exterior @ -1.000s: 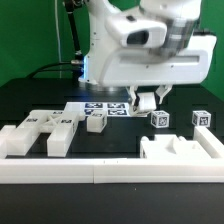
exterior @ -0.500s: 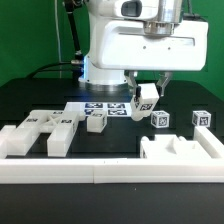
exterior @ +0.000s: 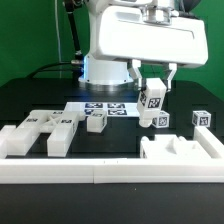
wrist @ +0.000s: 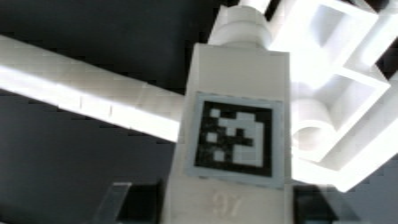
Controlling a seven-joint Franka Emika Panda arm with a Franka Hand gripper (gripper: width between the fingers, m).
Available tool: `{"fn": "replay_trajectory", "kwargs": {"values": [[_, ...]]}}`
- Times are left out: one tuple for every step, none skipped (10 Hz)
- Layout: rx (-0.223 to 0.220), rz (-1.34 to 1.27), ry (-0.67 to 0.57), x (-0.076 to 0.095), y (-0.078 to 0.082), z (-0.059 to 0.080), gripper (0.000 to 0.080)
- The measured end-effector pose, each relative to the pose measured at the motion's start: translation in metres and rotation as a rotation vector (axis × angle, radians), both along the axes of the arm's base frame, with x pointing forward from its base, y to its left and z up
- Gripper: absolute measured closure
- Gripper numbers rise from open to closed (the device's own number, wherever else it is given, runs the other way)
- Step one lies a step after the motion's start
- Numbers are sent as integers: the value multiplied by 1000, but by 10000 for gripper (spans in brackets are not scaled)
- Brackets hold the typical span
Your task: Assemble chair
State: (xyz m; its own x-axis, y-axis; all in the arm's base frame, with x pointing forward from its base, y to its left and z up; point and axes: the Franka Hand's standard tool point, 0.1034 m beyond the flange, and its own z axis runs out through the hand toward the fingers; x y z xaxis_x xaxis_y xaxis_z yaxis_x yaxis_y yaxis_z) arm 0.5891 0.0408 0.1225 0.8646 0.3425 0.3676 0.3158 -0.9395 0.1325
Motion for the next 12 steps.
{"fn": "replay_trajectory", "kwargs": {"values": [[2,2,-26,5,1,6,492],[2,1,-22,4,1,4,492],[2,1,-20,4,1,3,492],[2,3,-19,4,2,2,492],[19,-15,-20,3,9,-2,492],[45,-31,-21,11,27,-3,492],[69,-36,-40,31,50,2,492],[70,-27,-42,40,57,5,492],[70,-22,-45,42,59,4,492],[68,-23,-42,41,58,3,492],[68,-23,-42,41,58,3,492],[68,-23,-42,41,58,3,492]]}}
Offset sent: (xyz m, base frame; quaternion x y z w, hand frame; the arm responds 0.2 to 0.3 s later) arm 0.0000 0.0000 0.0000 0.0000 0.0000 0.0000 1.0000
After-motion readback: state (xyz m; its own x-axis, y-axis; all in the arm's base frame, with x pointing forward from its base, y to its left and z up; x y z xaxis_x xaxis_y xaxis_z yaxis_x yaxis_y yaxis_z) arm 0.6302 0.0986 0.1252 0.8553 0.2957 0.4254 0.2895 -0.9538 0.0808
